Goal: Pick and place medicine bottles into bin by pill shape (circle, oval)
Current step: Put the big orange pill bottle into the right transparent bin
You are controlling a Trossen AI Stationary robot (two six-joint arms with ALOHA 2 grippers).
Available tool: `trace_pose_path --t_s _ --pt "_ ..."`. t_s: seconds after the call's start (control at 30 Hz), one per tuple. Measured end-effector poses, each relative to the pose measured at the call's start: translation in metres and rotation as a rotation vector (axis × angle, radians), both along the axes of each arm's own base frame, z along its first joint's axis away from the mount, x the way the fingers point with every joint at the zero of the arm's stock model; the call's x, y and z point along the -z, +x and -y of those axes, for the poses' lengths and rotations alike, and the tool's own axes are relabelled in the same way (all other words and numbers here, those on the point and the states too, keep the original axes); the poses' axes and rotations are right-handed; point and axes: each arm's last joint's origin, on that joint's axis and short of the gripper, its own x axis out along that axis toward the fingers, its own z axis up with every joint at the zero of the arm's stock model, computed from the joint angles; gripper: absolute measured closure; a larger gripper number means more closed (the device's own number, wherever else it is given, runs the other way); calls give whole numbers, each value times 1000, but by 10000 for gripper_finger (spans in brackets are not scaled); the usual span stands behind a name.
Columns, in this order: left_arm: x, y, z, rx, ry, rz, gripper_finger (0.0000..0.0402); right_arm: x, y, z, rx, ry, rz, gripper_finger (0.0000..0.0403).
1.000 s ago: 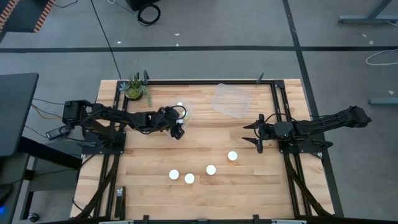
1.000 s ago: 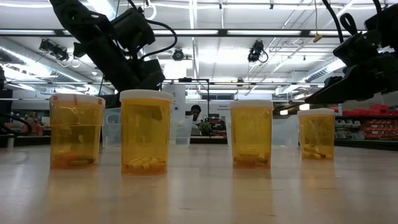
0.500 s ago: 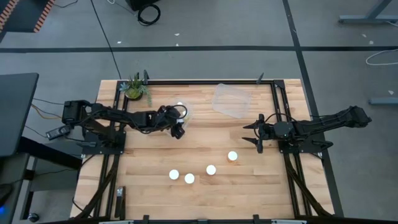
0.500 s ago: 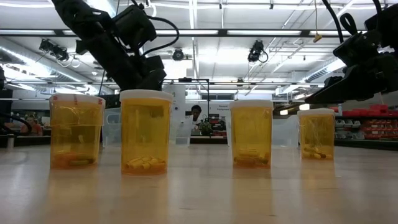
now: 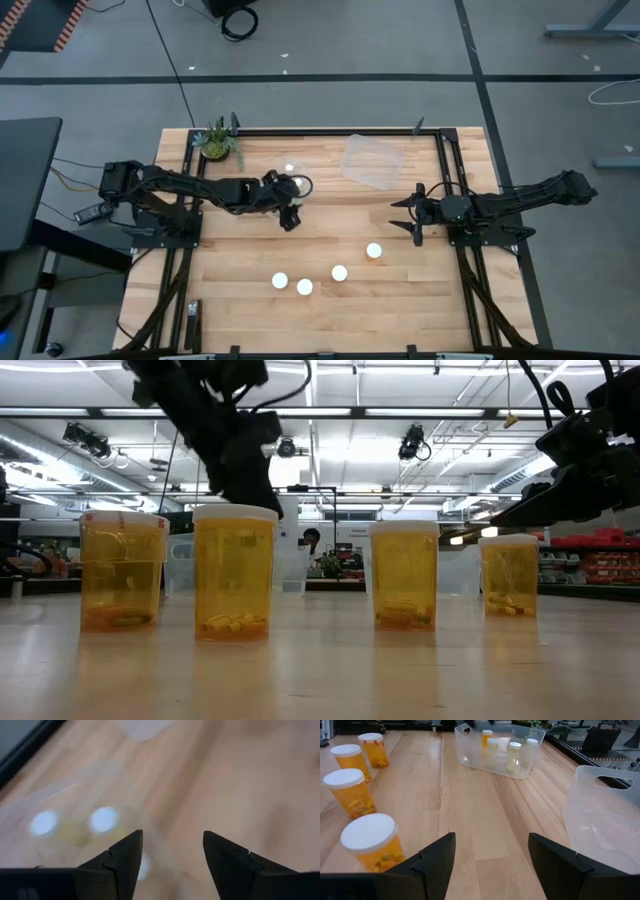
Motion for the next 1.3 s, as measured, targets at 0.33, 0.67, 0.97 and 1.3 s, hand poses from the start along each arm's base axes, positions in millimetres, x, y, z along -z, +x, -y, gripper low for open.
trace_pose_path --t_s 0.33,0.67,0.97,1.3 --pt "-13 -1 59 172 -322 -52 207 0 0 0 0 0 0 146" --pt "-11 -19 120 112 -503 -94 212 0 0 0 0 0 0 146" --pt "-35 -9 165 -23 -471 -330 229 0 0 0 0 0 -1 146" --pt "-25 -3 199 -153 -490 -530 189 0 0 0 0 0 0 146"
